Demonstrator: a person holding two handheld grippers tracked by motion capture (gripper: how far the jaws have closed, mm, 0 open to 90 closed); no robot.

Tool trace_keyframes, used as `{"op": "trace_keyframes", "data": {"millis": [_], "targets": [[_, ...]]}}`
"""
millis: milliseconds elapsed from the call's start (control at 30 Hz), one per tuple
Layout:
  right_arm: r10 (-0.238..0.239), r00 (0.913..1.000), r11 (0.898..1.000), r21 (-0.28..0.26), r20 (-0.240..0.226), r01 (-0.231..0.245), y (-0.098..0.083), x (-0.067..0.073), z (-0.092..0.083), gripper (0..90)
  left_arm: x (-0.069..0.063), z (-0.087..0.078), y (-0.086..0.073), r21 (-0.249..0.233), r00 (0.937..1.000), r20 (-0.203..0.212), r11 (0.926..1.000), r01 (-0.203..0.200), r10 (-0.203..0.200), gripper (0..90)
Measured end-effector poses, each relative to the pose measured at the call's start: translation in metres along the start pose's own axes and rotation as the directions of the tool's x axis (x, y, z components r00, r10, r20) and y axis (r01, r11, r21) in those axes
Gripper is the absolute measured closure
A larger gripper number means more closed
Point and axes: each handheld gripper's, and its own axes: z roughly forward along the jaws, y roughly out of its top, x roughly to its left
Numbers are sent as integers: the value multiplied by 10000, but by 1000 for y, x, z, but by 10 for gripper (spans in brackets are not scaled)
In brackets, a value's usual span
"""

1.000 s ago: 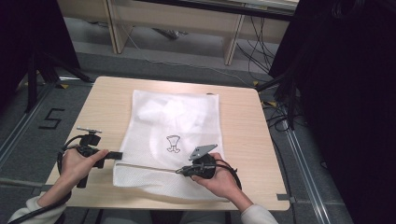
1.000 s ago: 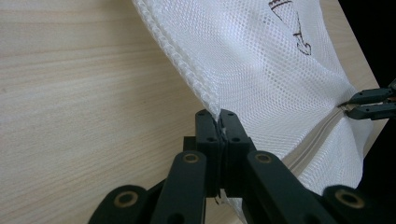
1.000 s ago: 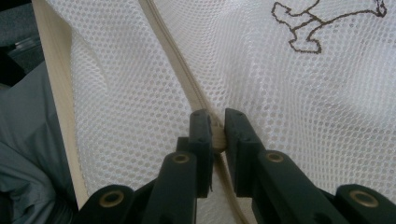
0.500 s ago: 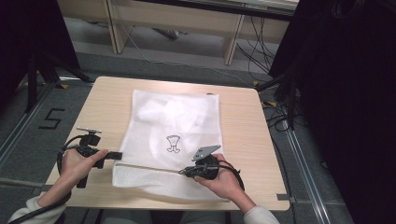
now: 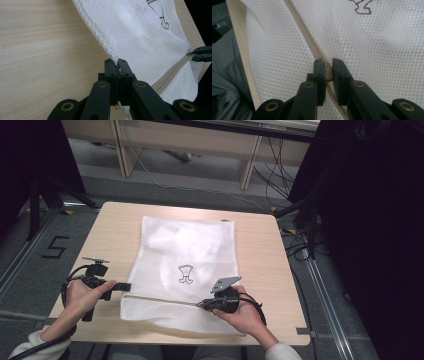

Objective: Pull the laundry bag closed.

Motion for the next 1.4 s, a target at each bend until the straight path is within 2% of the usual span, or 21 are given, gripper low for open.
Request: {"op": "trace_keyframes", "data": {"millis": [33,67,133,200,233,267,300,500,600,633,700,733,800,933,1033,1100,1167,1233,1300,1333,1400], "targets": [[-118,9998,9998,170,133,116,0,-2,-2,826,0,0,0,-1,10000,2,10000,21,-21,873],[263,9996,9996,109,58,-264,-2,0,-2,826,0,0,0,-1,10000,2,10000,21,-21,873],[63,9999,9998,190,140,-65,-3,-4,-5,826,0,1,0,6,10000,-7,10000,28,-28,873],[-34,10000,10000,-4,51,34,-4,-5,-4,826,-1,1,0,2,10000,3,10000,25,-25,873],[127,9998,9999,75,151,-128,-5,-4,-5,826,-1,1,0,21,10000,-13,10000,6,-6,873],[108,9999,9998,141,131,-110,-4,-3,-6,826,-2,2,0,-85,9999,5,9999,121,-121,873],[92,9998,9999,141,147,-94,-5,-3,-5,826,-1,1,0,38,10000,-17,10000,-15,15,873],[104,9999,9999,-6,112,-104,-5,-4,-5,826,-1,1,0,0,10000,-22,10000,41,-41,873],[139,9997,9997,195,198,-143,-7,-6,-8,826,0,1,0,28,10000,0,10000,28,-28,873],[243,9996,9997,25,156,-244,-9,-6,-8,826,0,1,0,22,10000,0,10000,53,-53,873],[128,9997,9999,17,210,-128,-10,-8,-10,826,-1,2,0,-45,9999,-117,10000,39,-39,873],[342,9993,9994,-53,133,-341,-11,-6,-9,826,-1,2,0,-73,9999,-75,9999,75,-75,873],[167,9997,9998,100,171,-169,-10,-8,-11,826,-1,2,0,19,10000,-1,10000,46,-46,873],[223,9996,9997,115,148,-225,-10,-8,-11,826,-2,3,-1,-152,9999,-91,9998,97,-99,873],[236,9996,9997,99,136,-237,-10,-8,-11,826,-1,2,0,10,10000,33,10000,68,-68,873],[285,9996,9996,-94,84,-284,-11,-8,-10,826,-1,3,-1,-158,9999,-75,9998,99,-100,873],[265,9996,9996,-87,105,-264,-11,-8,-11,827,-2,2,0,-131,9998,-163,9999,90,-92,873],[273,9996,9994,201,97,-275,-12,-8,-12,826,-1,2,0,-118,9999,-153,9999,65,-67,873],[197,9997,9998,-9,159,-197,-14,-10,-12,826,-1,1,0,-42,10000,-33,10000,52,-52,873],[289,9995,9995,100,119,-290,-15,-11,-13,826,-1,1,0,1,9999,78,10000,67,-67,873],[334,9993,9994,109,150,-335,-16,-11,-15,826,-2,2,0,68,10000,1,10000,-36,36,873]]}}
